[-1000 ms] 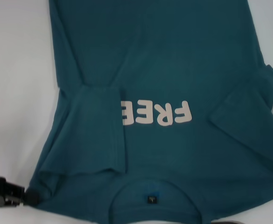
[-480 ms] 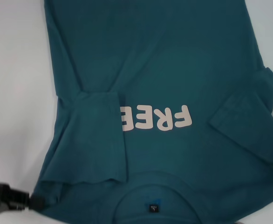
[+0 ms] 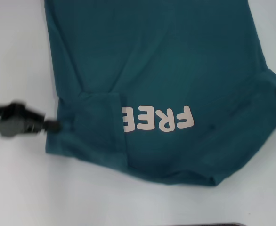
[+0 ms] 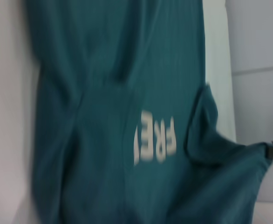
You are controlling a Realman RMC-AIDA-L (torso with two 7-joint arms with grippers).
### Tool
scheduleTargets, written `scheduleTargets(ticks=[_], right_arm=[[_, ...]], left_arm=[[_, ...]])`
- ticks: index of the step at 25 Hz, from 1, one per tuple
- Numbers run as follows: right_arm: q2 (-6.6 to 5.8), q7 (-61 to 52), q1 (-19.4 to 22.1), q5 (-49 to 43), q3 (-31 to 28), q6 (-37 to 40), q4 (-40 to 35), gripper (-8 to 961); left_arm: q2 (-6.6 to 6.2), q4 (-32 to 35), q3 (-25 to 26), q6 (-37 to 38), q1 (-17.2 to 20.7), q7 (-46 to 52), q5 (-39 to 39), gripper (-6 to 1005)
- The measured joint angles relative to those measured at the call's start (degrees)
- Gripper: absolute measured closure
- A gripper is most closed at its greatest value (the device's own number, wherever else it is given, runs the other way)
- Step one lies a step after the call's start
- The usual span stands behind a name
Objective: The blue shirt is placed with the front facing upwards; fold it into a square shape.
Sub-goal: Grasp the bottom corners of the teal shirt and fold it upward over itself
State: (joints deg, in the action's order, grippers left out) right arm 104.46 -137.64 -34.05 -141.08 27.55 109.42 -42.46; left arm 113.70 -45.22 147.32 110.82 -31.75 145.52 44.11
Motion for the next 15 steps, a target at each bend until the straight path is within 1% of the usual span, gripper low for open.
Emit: scheduleTargets(ticks=[4,7,11,15], right_arm=[[0.46,-1.1,-3.2,0.2,-0.2,-4.1,0.1,940],[0.62,-2.1,-4.8,0.8,-0.6,-8.4,0.1,940],[0.46,-4.0,-5.4,4.0,-0.9,-13.8,0.0,940],[0.53,-4.9,-5.8,4.8,-0.6,-16.7,0.0,941]], left_arm=[[-0.64,2.7,-0.7,-6.4,-5.6,2.4,-0.6,962],[-1.07,3.9,-1.6,-11.4,-8.2,3.4,-1.1,962],[-1.50,3.8,-1.5,-18.2,-9.6,4.6,-1.0,962],[-1.68,3.6,-1.1,-23.5,-10.2,5.6,-0.8,961]])
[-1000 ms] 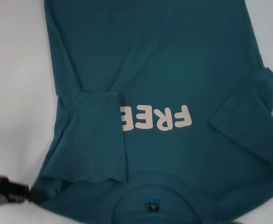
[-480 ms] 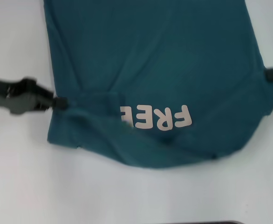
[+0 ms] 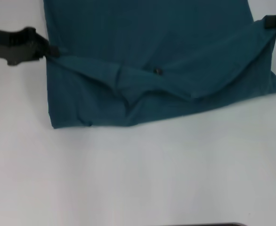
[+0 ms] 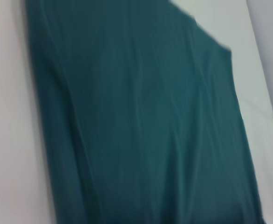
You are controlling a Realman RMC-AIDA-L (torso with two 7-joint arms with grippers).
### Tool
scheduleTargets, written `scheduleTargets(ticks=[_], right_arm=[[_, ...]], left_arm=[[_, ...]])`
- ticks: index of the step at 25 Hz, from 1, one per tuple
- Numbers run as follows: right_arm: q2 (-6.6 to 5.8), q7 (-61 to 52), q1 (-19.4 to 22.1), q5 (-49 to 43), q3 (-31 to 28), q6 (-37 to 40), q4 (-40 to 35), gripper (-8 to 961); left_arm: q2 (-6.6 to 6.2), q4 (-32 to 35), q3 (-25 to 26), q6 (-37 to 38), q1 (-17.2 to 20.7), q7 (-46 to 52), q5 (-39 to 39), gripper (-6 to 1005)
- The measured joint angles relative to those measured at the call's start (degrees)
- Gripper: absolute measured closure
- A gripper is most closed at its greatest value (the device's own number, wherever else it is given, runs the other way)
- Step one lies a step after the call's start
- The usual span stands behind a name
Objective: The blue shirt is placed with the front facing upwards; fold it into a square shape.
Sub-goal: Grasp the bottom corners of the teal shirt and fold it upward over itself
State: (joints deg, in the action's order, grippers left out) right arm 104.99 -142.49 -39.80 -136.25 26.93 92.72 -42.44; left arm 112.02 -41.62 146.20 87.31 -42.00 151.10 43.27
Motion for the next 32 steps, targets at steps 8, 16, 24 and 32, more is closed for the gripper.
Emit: scheduleTargets(ticks=[8,16,24,32], right_arm=[[2.07,-0.1,-0.6,0.0,1.2,-10.2,0.6,941],[4.20,0.3,-1.7,0.1,4.5,-21.7,0.7,940],[6.47,0.4,-3.6,-0.4,13.3,-34.1,2.2,940],[7.14,0.3,-5.1,-0.5,16.8,-42.1,4.2,941]], left_arm=[[1.77,0.5,-0.4,-11.8,-3.1,0.2,0.1,962],[3.86,0.7,-4.1,-22.0,-5.1,0.3,-0.3,961],[5.03,1.8,-7.9,-29.4,-5.7,-0.1,0.0,961],[5.35,2.0,-8.0,-33.0,-6.3,-2.3,0.1,962]])
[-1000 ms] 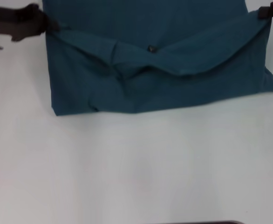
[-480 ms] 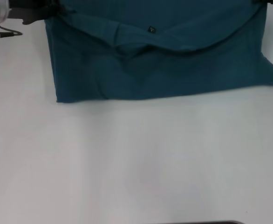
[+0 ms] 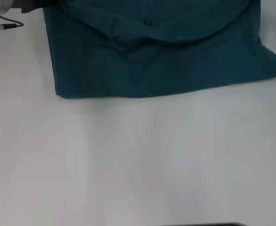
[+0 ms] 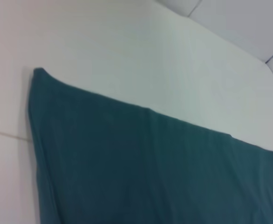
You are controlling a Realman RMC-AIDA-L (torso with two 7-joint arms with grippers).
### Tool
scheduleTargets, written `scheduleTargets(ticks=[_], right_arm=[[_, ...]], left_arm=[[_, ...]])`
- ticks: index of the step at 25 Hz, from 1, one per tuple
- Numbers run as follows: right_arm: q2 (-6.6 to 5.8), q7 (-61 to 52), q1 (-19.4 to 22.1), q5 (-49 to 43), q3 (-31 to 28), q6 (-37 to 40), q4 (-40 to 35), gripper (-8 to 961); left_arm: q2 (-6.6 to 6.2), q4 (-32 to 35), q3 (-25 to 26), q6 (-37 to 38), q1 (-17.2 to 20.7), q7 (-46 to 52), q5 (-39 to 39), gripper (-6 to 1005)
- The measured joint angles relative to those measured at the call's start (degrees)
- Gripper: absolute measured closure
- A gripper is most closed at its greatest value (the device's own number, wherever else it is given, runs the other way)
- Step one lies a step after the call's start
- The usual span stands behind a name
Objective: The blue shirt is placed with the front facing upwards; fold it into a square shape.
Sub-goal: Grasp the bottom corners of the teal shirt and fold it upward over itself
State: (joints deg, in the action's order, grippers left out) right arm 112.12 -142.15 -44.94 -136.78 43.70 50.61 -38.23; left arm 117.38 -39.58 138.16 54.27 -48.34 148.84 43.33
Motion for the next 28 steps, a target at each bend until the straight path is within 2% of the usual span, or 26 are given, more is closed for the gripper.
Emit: scheduleTargets(ticks=[3,11,18,28], right_arm=[[0.30,-0.1,-0.3,0.0,0.5,-2.6,0.4,940],[1.18,-0.3,-0.1,0.0,0.6,-5.4,1.1,940],[1.00,-0.1,-0.3,-0.1,0.6,-7.0,1.1,941],[1.27,-0.3,-3.6,-4.1,0.9,-9.7,2.8,941]], left_arm=[[0.03,0.1,-0.2,-1.6,-0.4,-0.4,0.0,962],[0.54,1.6,-4.8,-6.7,-2.2,-0.6,0.0,961],[0.36,3.5,-5.2,-9.7,-3.8,-0.5,-0.3,961],[0.14,3.1,-5.2,-10.1,-4.3,-0.3,-0.4,962]])
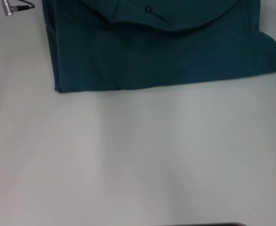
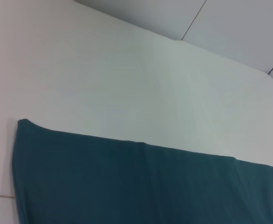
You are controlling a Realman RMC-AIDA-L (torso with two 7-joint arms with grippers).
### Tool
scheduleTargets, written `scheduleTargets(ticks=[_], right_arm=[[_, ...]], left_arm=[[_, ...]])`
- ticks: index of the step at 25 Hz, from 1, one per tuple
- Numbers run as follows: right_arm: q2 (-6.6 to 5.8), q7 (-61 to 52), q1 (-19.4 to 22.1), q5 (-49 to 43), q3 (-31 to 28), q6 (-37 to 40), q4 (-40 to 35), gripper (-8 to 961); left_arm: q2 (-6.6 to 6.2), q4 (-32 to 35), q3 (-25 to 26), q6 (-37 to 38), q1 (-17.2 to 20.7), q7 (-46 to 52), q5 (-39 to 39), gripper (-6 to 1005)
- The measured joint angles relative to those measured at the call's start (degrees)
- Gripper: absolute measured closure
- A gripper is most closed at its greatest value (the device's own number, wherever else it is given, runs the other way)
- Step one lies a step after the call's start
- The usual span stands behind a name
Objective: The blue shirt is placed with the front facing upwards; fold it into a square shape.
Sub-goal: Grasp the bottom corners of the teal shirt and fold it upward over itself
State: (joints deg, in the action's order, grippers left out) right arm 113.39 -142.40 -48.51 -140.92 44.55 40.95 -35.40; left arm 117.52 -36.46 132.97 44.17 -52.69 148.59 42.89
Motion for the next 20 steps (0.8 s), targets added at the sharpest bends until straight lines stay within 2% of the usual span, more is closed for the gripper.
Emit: scheduleTargets(ticks=[7,15,20], right_arm=[[-0.08,0.4,-0.1,-0.4,0.7,-1.2,1.4,941],[-2.46,-0.3,-1.6,-0.6,2.1,-0.5,5.0,754],[-2.89,-0.4,-1.9,-1.8,2.0,0.2,5.7,648]], left_arm=[[-0.09,0.5,-1.0,0.5,0.2,0.3,-0.1,932],[0.03,0.5,-1.0,0.6,0.6,1.2,-0.1,853],[-0.14,0.9,-1.0,1.6,1.5,2.8,-0.1,632]])
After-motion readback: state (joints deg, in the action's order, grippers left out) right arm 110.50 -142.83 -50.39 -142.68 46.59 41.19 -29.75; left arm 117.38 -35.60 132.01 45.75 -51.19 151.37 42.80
